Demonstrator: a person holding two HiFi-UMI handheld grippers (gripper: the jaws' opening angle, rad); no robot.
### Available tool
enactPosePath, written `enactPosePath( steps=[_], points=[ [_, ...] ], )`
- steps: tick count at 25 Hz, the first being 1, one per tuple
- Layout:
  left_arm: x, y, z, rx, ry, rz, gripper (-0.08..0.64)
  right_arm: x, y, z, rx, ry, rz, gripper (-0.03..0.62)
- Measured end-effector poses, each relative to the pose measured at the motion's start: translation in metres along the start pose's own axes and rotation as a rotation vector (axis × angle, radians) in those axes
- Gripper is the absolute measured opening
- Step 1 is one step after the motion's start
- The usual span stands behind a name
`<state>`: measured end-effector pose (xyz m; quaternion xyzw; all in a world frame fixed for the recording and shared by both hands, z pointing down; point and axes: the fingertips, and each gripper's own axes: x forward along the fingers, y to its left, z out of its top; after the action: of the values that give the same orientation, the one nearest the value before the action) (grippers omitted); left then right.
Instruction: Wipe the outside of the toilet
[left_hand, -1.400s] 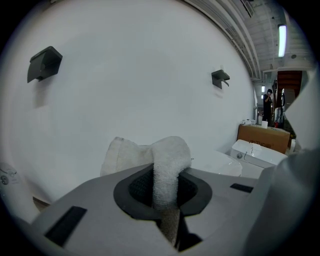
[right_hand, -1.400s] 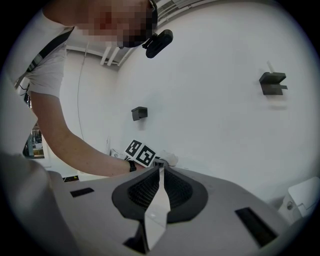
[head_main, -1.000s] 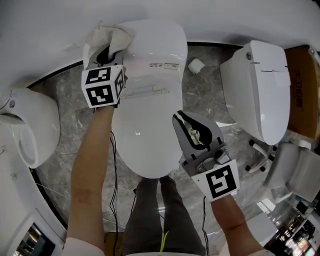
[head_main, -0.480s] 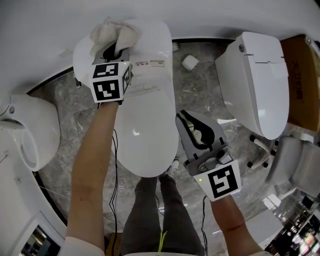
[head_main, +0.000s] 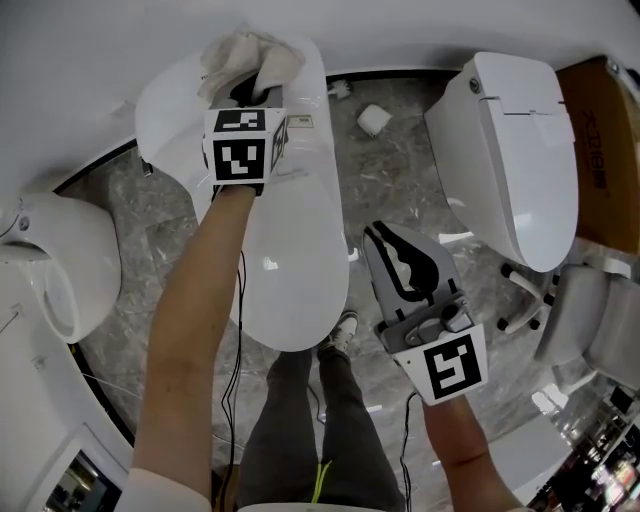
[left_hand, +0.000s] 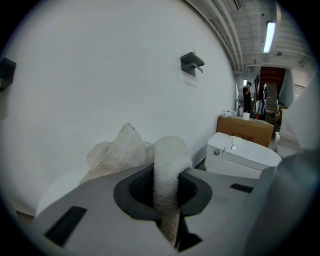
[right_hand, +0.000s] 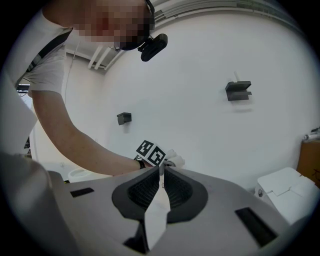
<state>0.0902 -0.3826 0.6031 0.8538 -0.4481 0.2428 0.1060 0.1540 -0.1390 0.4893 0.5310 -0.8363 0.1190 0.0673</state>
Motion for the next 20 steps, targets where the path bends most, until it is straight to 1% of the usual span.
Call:
enactPosePath(
  steps=[3,6,8,10,15,18,20],
  points=[
    [0.006,-0.017,0.000,0.002,0.009,-0.021,0.058,-0.009,-0.006,0.000,0.001,-0.007,-0.014,0.052],
    [0.012,-0.038,-0.001,0.022,0.018,-0.052,0.058,-0.019,-0.009,-0.002,0.001,-0.007,-0.026,0.052],
    [0.017,-0.053,-0.002,0.022,0.024,-0.087,0.058,-0.025,-0.012,-0.005,0.004,-0.005,-0.037,0.052],
    [0.022,-0.070,-0.003,-0.002,0.030,-0.138,0.058,-0.030,-0.015,-0.008,0.010,-0.002,-0.049,0.052],
    [0.022,-0.109,-0.007,-0.131,0.011,-0.320,0.058,-0.042,-0.019,-0.013,0.025,0.002,-0.074,0.052],
    [0.017,-0.128,-0.002,-0.240,-0.023,-0.430,0.058,-0.047,-0.020,-0.016,0.033,0.004,-0.082,0.052],
    [0.011,-0.136,0.005,-0.315,-0.055,-0.487,0.058,-0.049,-0.017,-0.018,0.036,0.009,-0.081,0.052]
  ],
)
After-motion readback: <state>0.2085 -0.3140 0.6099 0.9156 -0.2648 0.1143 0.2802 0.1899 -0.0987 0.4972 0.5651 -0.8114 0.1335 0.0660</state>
